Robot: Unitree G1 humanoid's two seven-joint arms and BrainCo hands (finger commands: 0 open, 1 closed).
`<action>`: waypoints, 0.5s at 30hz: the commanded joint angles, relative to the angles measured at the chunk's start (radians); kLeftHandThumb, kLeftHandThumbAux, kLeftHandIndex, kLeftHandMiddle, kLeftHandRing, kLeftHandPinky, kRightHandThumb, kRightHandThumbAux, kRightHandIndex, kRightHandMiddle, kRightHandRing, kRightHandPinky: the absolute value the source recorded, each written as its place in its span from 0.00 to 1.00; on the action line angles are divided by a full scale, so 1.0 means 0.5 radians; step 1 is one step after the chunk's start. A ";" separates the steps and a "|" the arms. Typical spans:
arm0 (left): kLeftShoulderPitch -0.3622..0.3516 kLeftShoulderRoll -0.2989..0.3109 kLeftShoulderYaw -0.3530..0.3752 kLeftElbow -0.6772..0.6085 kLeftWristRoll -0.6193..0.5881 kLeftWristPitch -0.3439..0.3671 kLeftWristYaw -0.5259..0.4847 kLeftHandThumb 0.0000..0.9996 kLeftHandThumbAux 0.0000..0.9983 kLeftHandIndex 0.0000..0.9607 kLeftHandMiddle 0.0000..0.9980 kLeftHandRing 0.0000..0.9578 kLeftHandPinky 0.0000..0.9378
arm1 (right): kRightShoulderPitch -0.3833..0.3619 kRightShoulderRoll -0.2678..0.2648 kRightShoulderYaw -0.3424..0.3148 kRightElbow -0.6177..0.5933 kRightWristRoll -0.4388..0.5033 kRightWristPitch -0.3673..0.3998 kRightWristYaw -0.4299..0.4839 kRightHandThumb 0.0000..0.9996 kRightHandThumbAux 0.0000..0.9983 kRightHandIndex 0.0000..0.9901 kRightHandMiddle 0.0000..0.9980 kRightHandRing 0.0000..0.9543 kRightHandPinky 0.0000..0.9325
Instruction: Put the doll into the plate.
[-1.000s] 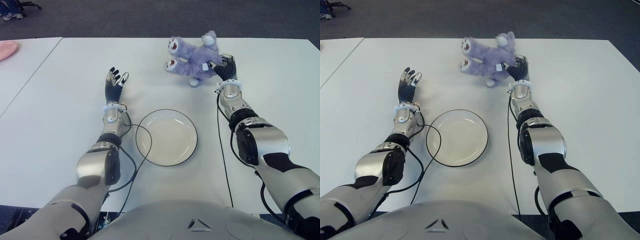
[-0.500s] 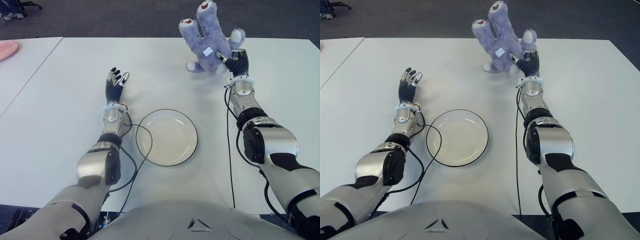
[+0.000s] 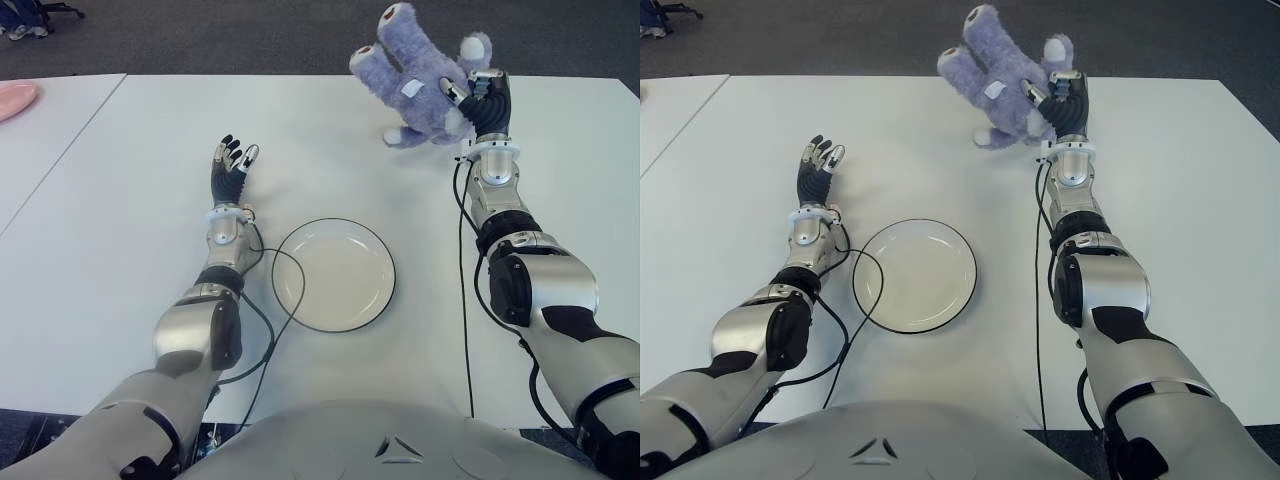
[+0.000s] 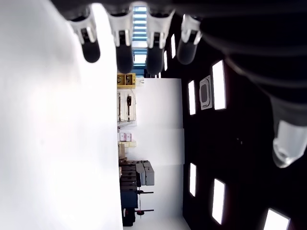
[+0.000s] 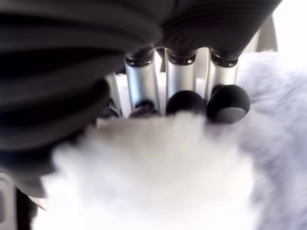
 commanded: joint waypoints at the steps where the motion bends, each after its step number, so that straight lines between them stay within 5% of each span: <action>1: 0.387 -0.187 0.021 0.263 -0.045 0.265 -0.029 0.00 0.54 0.12 0.14 0.13 0.10 | 0.010 0.016 -0.015 -0.184 0.086 -0.285 0.100 0.33 0.77 0.81 0.89 0.94 0.95; 15: 0.379 -0.192 0.040 0.264 -0.060 0.267 -0.048 0.00 0.56 0.11 0.14 0.13 0.12 | 0.112 0.088 -0.011 -0.388 0.187 -0.579 0.262 0.37 0.80 0.80 0.89 0.94 0.95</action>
